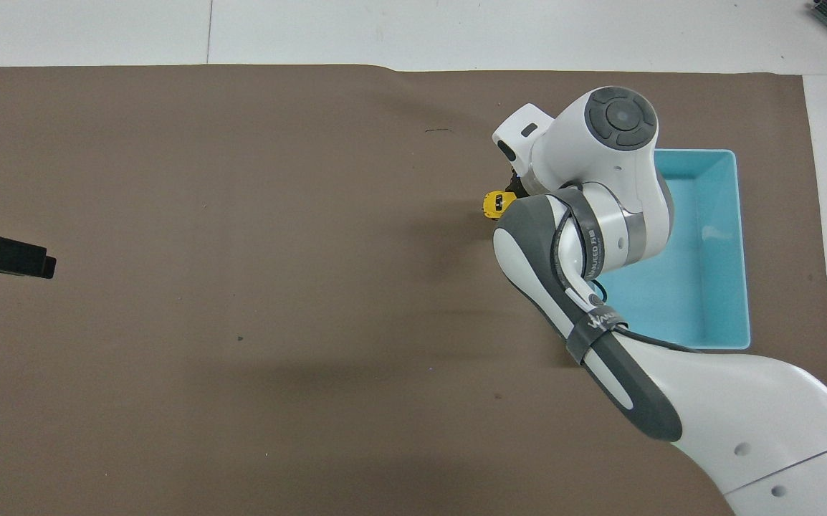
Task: Wind up and store yellow beetle car
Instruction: 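Lift the car with the right gripper and carry it over the bin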
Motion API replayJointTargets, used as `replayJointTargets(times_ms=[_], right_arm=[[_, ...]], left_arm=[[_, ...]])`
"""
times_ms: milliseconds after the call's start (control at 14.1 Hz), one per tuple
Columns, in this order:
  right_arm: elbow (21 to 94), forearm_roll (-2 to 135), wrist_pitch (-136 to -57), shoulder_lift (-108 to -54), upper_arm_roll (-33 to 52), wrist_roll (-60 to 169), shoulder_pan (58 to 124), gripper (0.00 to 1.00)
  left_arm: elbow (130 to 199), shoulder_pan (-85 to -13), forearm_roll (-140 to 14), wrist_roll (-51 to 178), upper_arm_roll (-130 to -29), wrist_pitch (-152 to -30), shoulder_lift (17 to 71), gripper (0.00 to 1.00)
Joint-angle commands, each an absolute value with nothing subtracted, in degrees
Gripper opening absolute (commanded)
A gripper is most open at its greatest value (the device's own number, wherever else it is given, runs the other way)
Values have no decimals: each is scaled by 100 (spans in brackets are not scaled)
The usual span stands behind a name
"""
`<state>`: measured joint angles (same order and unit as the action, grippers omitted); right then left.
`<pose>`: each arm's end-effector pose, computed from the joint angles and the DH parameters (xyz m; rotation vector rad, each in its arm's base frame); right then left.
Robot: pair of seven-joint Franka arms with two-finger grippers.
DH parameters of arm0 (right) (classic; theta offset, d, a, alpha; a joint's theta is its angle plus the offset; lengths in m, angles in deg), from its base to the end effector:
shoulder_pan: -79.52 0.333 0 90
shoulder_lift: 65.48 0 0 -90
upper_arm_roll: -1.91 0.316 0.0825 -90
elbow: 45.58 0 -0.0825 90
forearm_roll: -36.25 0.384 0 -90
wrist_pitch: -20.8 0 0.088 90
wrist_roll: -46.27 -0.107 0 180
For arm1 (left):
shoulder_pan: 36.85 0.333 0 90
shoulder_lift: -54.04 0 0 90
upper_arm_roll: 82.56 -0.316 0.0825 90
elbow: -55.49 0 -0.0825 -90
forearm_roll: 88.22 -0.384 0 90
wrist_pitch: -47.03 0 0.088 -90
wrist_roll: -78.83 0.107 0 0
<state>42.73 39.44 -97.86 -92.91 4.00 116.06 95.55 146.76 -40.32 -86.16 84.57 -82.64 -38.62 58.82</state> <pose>0.6597 0.2151 0.3809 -2.2652 -2.1194 -0.1162 0.5194 -0.0348 0.6524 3.0951 -0.2510 -0.0216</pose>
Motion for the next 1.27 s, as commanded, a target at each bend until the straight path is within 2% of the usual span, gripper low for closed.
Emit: replayJointTargets(times_ms=[0,354,637,990,1202], right_arm=[[4240,4012,-9365,-8984,499,11553,9315,5],[4249,3986,-8460,-8421,481,11579,8867,5],[4345,3959,-8168,-8201,446,12166,8551,5],[5048,3968,-8194,-7858,429,13011,8032,5],[5880,3898,-8614,-7446,428,13134,7794,5]], left_arm=[[14663,-4089,-8637,8507,-8248,-3805,5896,100],[14663,-3949,-8637,8516,-8274,-3769,5905,100],[14663,-3940,-8637,8516,-8274,-3761,5905,100],[14663,-3940,-8637,8516,-8274,-3761,5905,100],[14663,-3940,-8637,8516,-8274,-3761,5905,100]])
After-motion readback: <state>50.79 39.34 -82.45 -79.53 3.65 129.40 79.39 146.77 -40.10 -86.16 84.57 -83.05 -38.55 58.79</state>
